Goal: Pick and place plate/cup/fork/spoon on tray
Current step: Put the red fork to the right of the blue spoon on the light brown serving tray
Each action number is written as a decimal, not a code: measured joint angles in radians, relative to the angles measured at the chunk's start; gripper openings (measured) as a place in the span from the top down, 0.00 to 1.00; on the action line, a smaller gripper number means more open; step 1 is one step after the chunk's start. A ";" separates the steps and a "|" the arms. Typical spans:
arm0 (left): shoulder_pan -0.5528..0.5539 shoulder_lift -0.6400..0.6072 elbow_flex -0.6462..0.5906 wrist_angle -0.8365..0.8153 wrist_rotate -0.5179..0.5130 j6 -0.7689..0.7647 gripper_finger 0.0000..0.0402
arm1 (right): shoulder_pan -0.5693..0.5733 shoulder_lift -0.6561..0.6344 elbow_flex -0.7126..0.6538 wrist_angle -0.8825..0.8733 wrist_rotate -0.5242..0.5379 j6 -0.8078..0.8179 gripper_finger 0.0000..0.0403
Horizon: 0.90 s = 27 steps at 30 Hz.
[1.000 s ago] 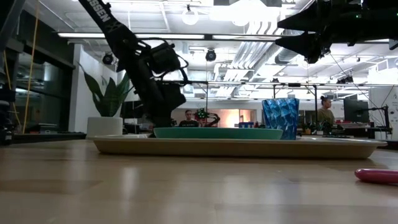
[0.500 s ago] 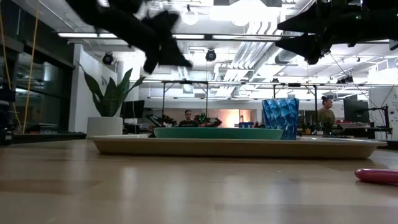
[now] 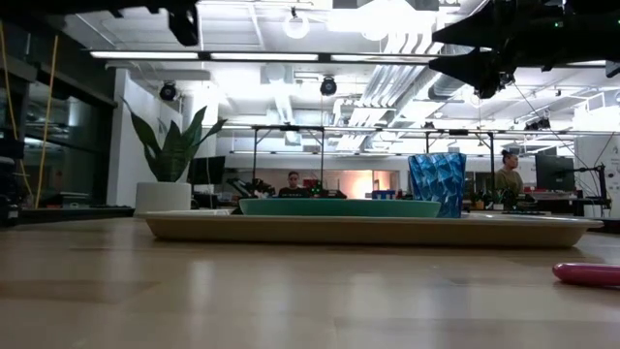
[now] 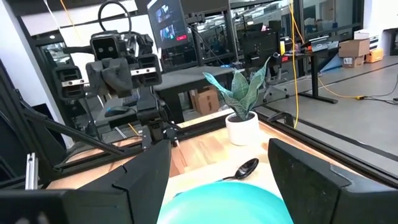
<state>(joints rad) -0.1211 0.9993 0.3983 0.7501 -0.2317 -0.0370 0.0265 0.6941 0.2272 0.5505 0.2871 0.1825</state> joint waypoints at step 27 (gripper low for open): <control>-0.030 -0.111 -0.009 -0.172 -0.121 0.031 1.00 | 0.001 0.001 0.000 0.017 -0.096 0.052 0.35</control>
<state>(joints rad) -0.1513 0.8879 0.3897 0.5785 -0.3523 -0.0059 0.0279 0.6949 0.2276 0.5678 0.1910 0.2342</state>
